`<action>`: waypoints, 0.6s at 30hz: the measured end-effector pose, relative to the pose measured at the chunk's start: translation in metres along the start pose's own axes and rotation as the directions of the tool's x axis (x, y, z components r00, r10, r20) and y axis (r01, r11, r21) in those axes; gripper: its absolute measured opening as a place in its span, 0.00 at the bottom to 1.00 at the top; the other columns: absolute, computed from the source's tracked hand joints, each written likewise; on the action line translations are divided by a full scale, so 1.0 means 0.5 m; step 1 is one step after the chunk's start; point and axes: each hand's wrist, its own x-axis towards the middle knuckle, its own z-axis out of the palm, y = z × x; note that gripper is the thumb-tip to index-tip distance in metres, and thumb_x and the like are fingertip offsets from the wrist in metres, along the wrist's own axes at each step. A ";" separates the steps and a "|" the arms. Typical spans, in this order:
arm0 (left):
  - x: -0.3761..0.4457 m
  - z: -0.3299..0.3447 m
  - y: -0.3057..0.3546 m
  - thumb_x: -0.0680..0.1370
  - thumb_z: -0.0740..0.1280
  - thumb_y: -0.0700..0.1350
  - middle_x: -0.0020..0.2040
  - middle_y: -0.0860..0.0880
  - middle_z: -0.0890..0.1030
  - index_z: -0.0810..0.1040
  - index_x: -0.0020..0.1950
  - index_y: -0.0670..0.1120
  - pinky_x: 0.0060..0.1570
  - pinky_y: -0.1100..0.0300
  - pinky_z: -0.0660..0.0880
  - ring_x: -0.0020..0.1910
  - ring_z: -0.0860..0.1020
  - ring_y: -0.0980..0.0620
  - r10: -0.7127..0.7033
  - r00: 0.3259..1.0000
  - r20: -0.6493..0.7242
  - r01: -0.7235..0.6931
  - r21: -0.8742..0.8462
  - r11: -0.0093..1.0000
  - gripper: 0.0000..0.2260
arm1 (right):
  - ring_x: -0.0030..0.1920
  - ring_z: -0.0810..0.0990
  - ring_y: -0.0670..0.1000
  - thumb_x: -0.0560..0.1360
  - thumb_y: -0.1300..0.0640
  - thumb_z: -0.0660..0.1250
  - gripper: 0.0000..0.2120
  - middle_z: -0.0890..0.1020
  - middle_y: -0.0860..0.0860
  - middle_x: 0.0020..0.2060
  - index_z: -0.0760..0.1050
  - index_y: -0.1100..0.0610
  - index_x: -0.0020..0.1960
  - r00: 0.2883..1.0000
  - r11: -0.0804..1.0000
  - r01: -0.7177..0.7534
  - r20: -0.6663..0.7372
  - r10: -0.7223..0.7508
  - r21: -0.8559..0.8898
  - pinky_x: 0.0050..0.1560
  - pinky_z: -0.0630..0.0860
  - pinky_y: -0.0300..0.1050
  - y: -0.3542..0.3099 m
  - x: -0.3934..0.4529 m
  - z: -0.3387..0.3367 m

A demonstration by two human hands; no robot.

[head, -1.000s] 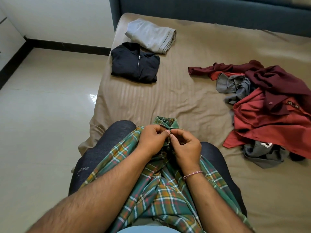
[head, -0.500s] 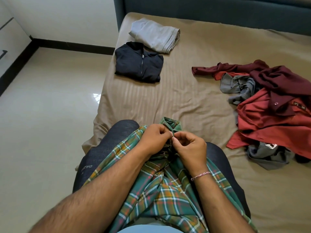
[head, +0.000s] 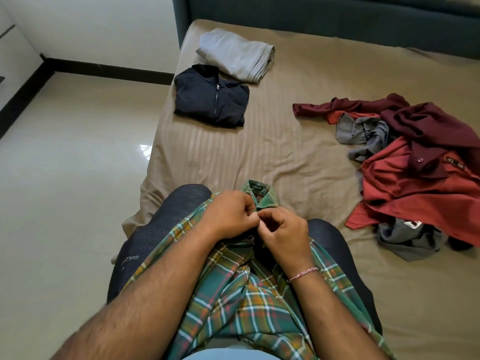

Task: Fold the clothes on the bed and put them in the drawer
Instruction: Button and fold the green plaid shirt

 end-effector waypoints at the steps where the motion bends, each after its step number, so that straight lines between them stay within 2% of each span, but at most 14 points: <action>1: 0.000 0.002 0.002 0.73 0.71 0.48 0.31 0.52 0.79 0.79 0.36 0.49 0.35 0.54 0.74 0.33 0.77 0.53 -0.005 1.000 -0.017 0.005 -0.012 1.000 0.07 | 0.45 0.82 0.40 0.72 0.61 0.78 0.07 0.86 0.42 0.43 0.87 0.52 0.47 1.000 1.000 -0.010 -0.002 0.010 0.016 0.48 0.80 0.37 0.000 0.000 0.001; 5: 0.003 0.008 0.000 0.74 0.71 0.45 0.31 0.50 0.80 0.82 0.36 0.45 0.32 0.60 0.71 0.29 0.74 0.59 -0.067 0.996 -0.055 0.056 -0.183 0.982 0.07 | 0.47 0.84 0.41 0.72 0.62 0.77 0.08 0.87 0.44 0.45 0.87 0.53 0.50 0.998 0.996 -0.037 -0.039 0.040 0.078 0.50 0.82 0.42 -0.004 0.003 0.001; 9: 0.004 0.013 -0.002 0.75 0.71 0.41 0.31 0.53 0.81 0.82 0.35 0.46 0.32 0.64 0.72 0.29 0.74 0.61 -0.114 0.993 -0.042 0.092 -0.353 0.931 0.08 | 0.47 0.84 0.45 0.72 0.62 0.76 0.08 0.87 0.48 0.46 0.86 0.56 0.51 0.996 0.996 0.066 -0.058 -0.069 -0.055 0.51 0.80 0.38 -0.012 0.009 0.001; 11: 0.006 0.015 -0.006 0.75 0.72 0.42 0.31 0.53 0.82 0.83 0.34 0.48 0.34 0.60 0.75 0.30 0.77 0.59 -0.118 0.992 -0.043 0.097 -0.346 0.933 0.09 | 0.45 0.82 0.47 0.72 0.62 0.75 0.07 0.85 0.49 0.45 0.85 0.56 0.50 0.995 0.983 0.096 -0.002 -0.097 -0.155 0.49 0.77 0.38 -0.013 0.012 0.004; 15: 0.007 0.017 -0.007 0.73 0.73 0.42 0.32 0.53 0.83 0.83 0.32 0.49 0.39 0.55 0.80 0.33 0.81 0.56 -0.077 0.997 -0.010 0.071 -0.264 0.962 0.09 | 0.38 0.80 0.56 0.71 0.59 0.73 0.03 0.81 0.53 0.39 0.80 0.56 0.44 0.987 0.931 0.108 0.153 -0.057 -0.349 0.39 0.77 0.51 -0.009 0.011 0.012; 18: 0.003 0.027 0.001 0.72 0.73 0.40 0.31 0.54 0.83 0.81 0.31 0.49 0.39 0.56 0.81 0.33 0.81 0.58 -0.098 0.995 -0.034 0.082 -0.322 0.943 0.10 | 0.36 0.80 0.57 0.71 0.58 0.71 0.03 0.81 0.53 0.38 0.79 0.56 0.42 0.985 0.928 0.134 0.151 -0.085 -0.347 0.35 0.77 0.52 0.001 0.013 0.010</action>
